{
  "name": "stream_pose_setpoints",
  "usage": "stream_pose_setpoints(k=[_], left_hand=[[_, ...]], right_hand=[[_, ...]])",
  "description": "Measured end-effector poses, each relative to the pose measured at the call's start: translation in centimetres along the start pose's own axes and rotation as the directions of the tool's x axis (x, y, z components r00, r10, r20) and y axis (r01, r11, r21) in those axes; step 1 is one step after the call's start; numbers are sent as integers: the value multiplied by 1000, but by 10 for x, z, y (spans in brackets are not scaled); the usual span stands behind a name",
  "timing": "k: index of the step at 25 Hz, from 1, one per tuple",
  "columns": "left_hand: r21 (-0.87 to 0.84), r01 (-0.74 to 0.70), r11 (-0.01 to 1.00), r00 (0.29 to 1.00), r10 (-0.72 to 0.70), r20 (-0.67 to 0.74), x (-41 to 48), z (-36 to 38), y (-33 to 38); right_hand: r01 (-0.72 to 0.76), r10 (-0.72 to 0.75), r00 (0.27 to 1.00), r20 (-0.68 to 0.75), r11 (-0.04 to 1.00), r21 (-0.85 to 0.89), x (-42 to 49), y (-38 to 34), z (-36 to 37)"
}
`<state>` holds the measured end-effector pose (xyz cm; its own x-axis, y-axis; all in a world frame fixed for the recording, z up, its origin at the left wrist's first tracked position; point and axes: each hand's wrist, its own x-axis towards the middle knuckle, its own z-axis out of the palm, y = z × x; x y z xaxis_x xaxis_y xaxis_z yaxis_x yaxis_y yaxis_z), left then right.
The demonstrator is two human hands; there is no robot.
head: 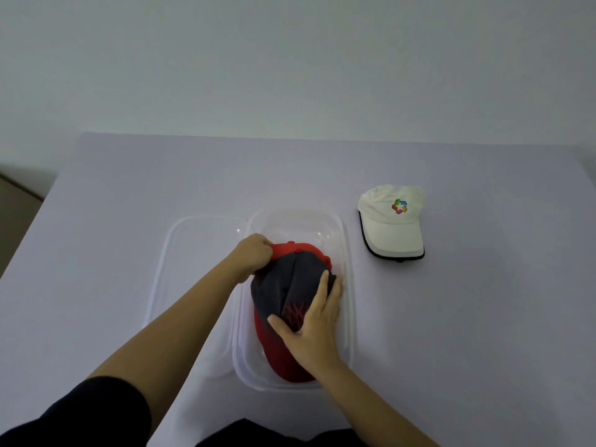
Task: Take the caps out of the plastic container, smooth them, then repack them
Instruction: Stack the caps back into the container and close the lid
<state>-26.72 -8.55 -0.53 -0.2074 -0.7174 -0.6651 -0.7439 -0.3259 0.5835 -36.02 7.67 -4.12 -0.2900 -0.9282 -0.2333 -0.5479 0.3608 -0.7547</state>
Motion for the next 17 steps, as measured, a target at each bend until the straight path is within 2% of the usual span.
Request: stream_pose_setpoints(k=[2,4,6,8,10,11,13,17], left_hand=[[68,-72,995,997,73,-21,0,-7,6],[137,-212,968,973,222,-63,-2,-14,23],[145,-348,926,935,354,-15,-1,-14,39],[217,-397,892,918,382,111,6,-5,53],[355,-385,852,917,309,253,19,8,59],[411,-375,831,917,268,296,24,13,60],[435,-375,818,912,244,329,34,19,59],[393,-439,808,883,306,356,36,21,55]], right_hand=[[58,-57,995,-85,998,12,14,2,-22],[101,-120,965,-231,991,-93,40,9,-51],[100,-150,955,-254,975,-199,70,17,-75],[105,-135,989,-56,921,-375,95,22,-89],[148,-60,983,175,822,-550,109,21,-94],[174,-34,971,239,784,-596,114,19,-96],[213,-30,959,284,735,-643,120,17,-96],[207,23,951,307,691,-692,126,12,-90]])
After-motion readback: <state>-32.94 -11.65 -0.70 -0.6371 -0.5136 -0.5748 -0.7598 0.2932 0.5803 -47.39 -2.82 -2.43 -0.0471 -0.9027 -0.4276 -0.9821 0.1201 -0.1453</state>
